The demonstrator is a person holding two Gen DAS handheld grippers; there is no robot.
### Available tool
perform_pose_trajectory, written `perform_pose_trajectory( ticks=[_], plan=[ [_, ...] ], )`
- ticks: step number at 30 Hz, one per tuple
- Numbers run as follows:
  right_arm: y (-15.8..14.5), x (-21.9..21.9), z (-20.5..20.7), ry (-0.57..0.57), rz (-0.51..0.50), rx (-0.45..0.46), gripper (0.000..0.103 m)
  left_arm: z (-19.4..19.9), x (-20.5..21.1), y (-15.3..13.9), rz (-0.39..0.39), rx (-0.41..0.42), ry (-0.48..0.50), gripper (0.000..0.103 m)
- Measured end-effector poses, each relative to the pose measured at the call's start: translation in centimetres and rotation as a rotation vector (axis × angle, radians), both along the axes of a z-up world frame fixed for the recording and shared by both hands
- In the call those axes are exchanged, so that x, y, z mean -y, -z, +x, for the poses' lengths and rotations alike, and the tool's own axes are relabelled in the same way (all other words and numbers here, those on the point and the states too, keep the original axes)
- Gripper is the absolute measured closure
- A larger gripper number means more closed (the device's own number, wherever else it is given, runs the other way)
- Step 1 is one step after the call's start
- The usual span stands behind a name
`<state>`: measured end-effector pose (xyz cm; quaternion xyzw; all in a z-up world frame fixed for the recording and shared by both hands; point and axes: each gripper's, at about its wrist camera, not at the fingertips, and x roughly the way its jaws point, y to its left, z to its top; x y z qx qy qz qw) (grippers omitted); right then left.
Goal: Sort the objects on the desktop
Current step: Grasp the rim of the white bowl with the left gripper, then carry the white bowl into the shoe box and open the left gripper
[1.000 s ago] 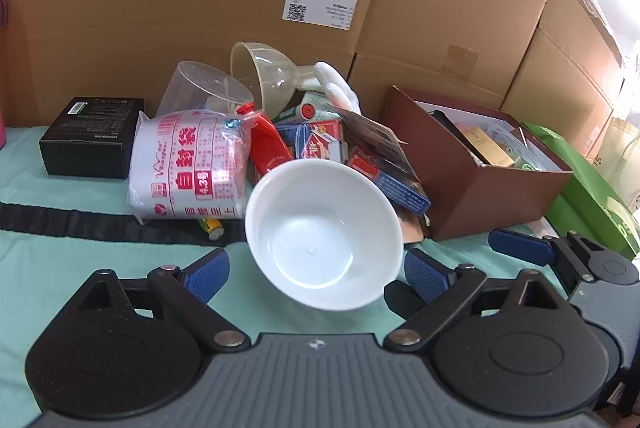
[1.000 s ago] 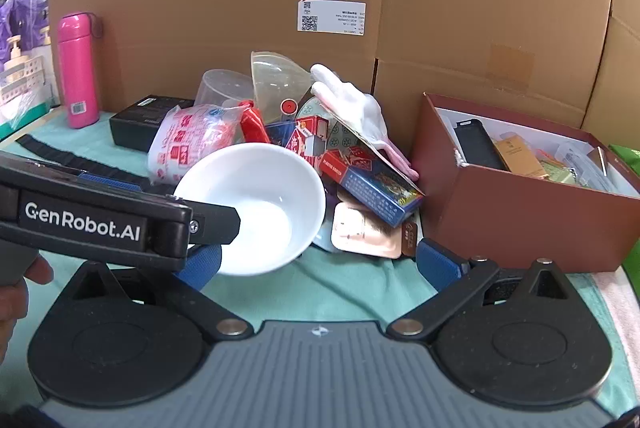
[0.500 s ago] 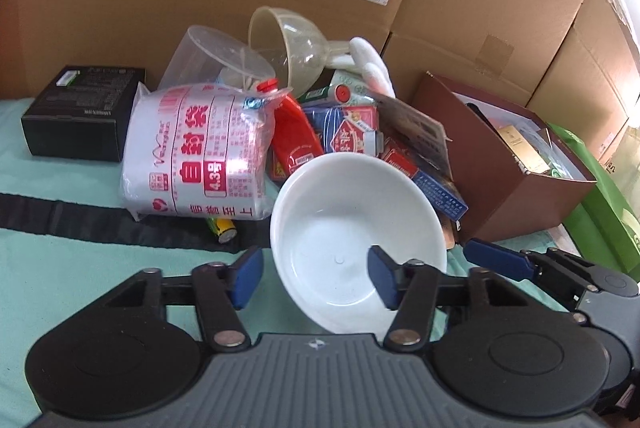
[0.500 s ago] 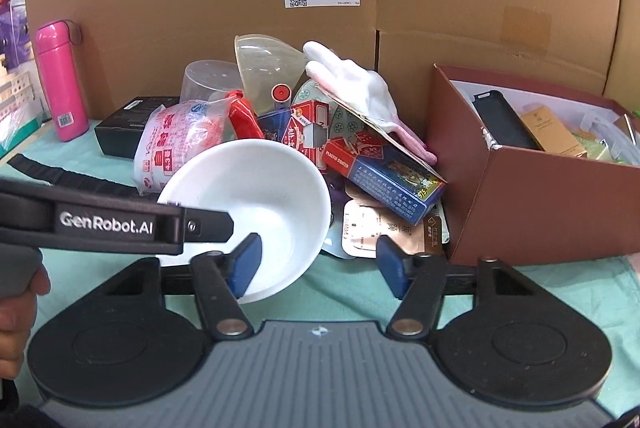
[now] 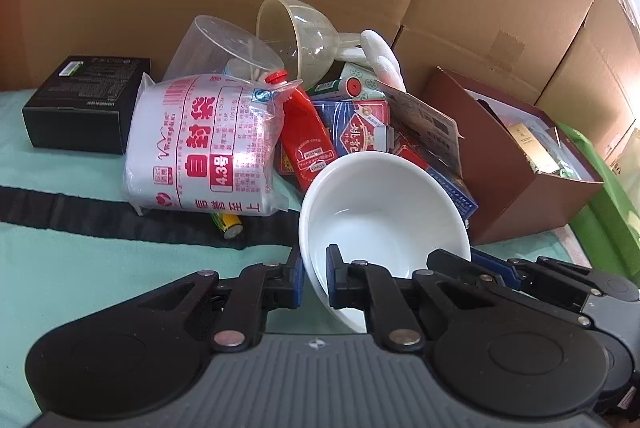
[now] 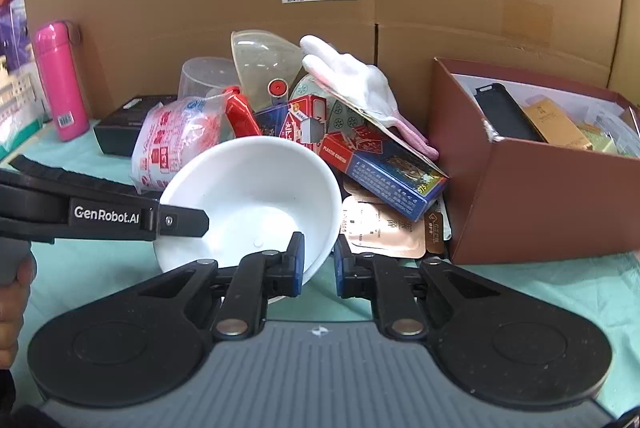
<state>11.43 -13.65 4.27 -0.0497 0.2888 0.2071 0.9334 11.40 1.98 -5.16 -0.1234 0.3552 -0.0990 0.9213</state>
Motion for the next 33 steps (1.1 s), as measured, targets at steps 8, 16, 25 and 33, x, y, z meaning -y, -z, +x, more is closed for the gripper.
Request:
perform_pose_trajectory(
  ticks=[8,16,25,33],
  plan=[
    [-1.7,1.6,-1.7,0.009,0.015,0.067,0.09,-2.0,1.8,-2.5,0.068,0.078,0.032,0.095],
    [-5.0,5.4,-2.8,0.066,0.068,0.176,0.09,-2.5,5.4,-6.3,0.101,0.179,0.099,0.095],
    [-8.3,11.7,-0.2,0.214,0.076,0.283,0.09,1.3,12.5,-10.1,0.098,0.265,0.227,0.095],
    [-9.5,17.2,5.3,0.318,0.087,0.297,0.09,7.1,18.5,-11.0,0.033,0.248,0.306,0.094]
  ],
)
